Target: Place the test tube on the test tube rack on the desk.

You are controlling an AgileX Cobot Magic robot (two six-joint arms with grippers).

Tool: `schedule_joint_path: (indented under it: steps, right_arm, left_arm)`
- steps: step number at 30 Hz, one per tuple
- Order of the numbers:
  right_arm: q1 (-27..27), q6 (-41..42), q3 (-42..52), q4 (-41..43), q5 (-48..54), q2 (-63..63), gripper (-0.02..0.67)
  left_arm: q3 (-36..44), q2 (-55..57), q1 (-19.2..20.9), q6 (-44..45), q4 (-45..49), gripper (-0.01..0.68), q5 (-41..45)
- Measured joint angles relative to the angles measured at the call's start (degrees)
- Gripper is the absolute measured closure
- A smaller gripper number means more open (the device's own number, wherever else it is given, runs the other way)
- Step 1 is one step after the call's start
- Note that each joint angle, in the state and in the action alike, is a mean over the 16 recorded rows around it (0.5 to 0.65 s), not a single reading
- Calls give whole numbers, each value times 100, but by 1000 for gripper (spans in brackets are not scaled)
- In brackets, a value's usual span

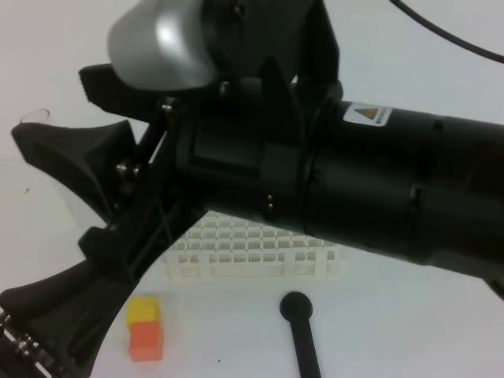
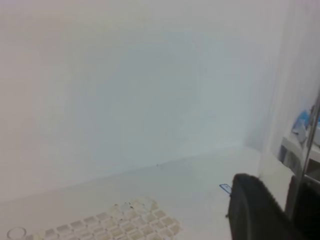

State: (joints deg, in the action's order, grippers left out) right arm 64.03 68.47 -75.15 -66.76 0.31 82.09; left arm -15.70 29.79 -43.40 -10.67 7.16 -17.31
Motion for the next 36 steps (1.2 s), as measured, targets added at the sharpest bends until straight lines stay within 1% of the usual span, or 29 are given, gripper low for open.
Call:
schedule_joint_path:
  steps: [6,10,14,22,25,30,36]
  right_arm:
    - [0,-1,-235,-181,113,208,204]
    - [0,-1,-327,-272,187,326,231]
    - [0,1,-388,-331,249,410,288]
    - [0,87,-436,-379,302,449,441]
    - [0,128,-436,-378,307,450,484]
    - [0,232,-437,-379,293,450,518]
    - [1,416,-437,-397,155,441,522]
  left_arm:
    - [0,0,0,-41,1,673,28]
    - [0,0,0,-48,3,666,46]
    - [0,0,0,-56,6,666,62]
    - [0,0,0,-73,10,666,72]
    - [0,0,0,-73,10,660,71]
    - [0,-4,0,-52,37,616,68]
    - [0,-86,0,-17,114,512,85]
